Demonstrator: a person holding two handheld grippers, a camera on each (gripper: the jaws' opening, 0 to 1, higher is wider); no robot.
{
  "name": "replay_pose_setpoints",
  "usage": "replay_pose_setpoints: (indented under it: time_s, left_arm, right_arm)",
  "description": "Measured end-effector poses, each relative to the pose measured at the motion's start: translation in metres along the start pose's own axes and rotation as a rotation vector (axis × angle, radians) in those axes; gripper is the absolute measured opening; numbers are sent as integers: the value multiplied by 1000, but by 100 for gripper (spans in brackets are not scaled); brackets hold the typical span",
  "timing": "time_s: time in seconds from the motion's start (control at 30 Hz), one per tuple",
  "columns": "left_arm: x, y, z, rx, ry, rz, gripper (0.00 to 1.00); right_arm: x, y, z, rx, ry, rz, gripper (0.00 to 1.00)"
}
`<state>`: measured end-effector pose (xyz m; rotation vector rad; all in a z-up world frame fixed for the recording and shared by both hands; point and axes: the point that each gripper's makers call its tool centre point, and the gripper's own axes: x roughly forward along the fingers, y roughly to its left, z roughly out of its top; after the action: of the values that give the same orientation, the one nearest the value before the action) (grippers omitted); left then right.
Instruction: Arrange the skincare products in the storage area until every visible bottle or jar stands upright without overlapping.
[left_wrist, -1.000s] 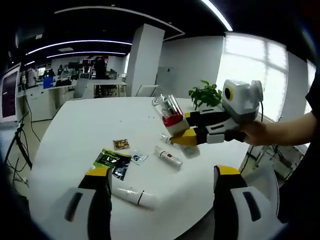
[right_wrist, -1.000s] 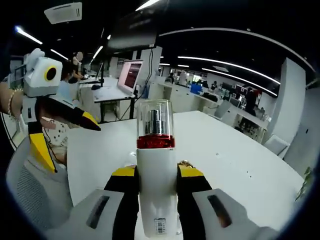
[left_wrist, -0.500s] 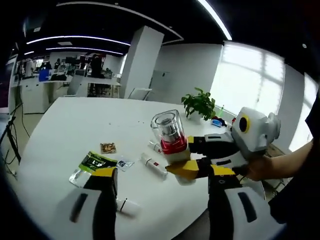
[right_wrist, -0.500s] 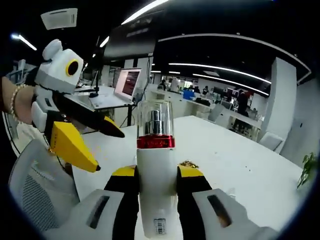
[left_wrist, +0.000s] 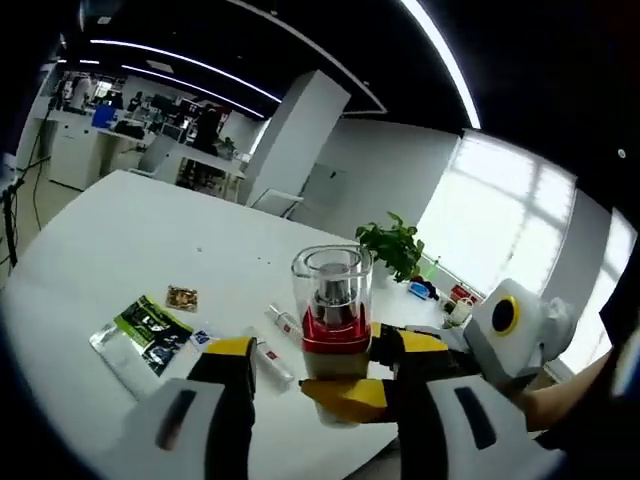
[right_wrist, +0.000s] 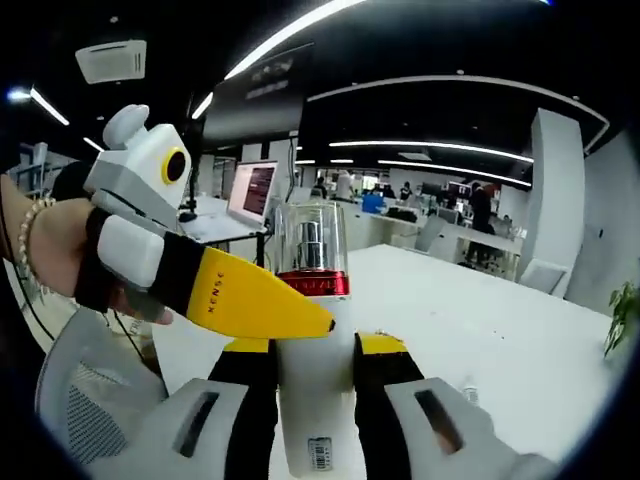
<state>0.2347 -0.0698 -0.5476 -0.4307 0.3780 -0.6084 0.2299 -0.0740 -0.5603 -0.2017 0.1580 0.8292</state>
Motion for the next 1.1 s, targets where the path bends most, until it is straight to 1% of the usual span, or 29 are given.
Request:
replay_pose_setpoints:
  time_s: [0.13,0.2,0.27,0.3,0.33,0.37,0.4,0.43,0.47,0.5,0.53,0.57,0.6,0.63,0.67,0.7,0.73,0.77,0.8,0.83,0.87,0.9,0.93,0.97,1.0,1.03,1.07,1.1]
  left_arm:
    - [5,-6,0,0,-16,8,42]
    - [8,-10,-1,33,-14,14,39]
    - [10,-9,-2,55,-18,29,33]
    - [10,-11,-1,69,-28,37,29]
    - [11,-13,3,79,-50,48,25]
    - [12,-16,2,79,-52,38,25]
    - [13,-17,2,94,-57,50,25]
    - [14,-19,2,101,-53,56,25]
    - [15,-20,0,119,-29,63,25]
    - [16,-21,0,113,-25,63,24]
    - [16,-23,0,125,-28,60,24]
    - [16,-28,0,141,-21,49,24]
    - [16,-28,0,138,-17,39,24]
    - [15,-30,1,109,-16,15,24]
    - [15,-33,3,83,-26,-16,23]
    - [13,-36,5,62,-31,-57,23]
    - [11,-37,7,61,-31,-89,23]
    - [8,-40,9,64,-28,-137,23]
    - [7,-42,10,68,-27,-150,23]
    - [4,-48,12,94,-25,-184,23]
    - [2,-54,14,110,-24,-216,23]
    - [-2,-62,15,129,-15,-264,23]
    - [-4,-68,18,127,-15,-293,23]
    - [-7,-73,20,129,-17,-321,23]
    - [-10,-83,23,142,-14,-375,23]
    - [-12,-90,25,140,-14,-403,23]
    - [-15,-100,26,152,-6,-458,23]
    - [-17,-106,27,157,0,-486,23]
  right_arm:
    - [-3,1,2,22,-12,2,28]
    - [-4,-1,3,36,-20,3,28]
    - [-5,-3,4,50,-25,-1,28]
    - [-6,-3,5,52,-29,-2,28]
    - [-7,-3,5,52,-30,1,28]
    - [-7,-4,5,57,-31,2,28]
    - [-9,-6,5,80,-32,-5,28]
    - [-10,-7,5,80,-31,-6,28]
    - [-12,-8,4,77,-25,-10,28]
    - [-13,-8,3,79,-25,-11,29]
    - [-15,-9,3,98,-31,-9,29]
    - [-16,-10,3,97,-32,-7,29]
    - [-18,-10,4,93,-40,1,29]
    - [-19,-8,7,124,-63,43,29]
    - [-21,-7,9,134,-73,66,29]
    - [-25,-6,14,110,-105,109,30]
    - [-29,-4,17,122,-116,151,30]
    - [-33,-3,21,138,-135,203,30]
    - [-36,-2,23,151,-142,242,31]
    - [-41,-2,25,161,-152,300,31]
    - [-42,-1,27,164,-157,322,32]
    - [-48,1,29,176,-164,387,32]
    - [-53,3,32,188,-168,429,32]
    - [-59,5,36,204,-173,488,32]
    - [-64,6,39,218,-174,528,32]
    - [-69,7,43,223,-180,575,32]
    - [-74,10,47,228,-182,620,32]
    - [-77,12,50,235,-178,659,32]
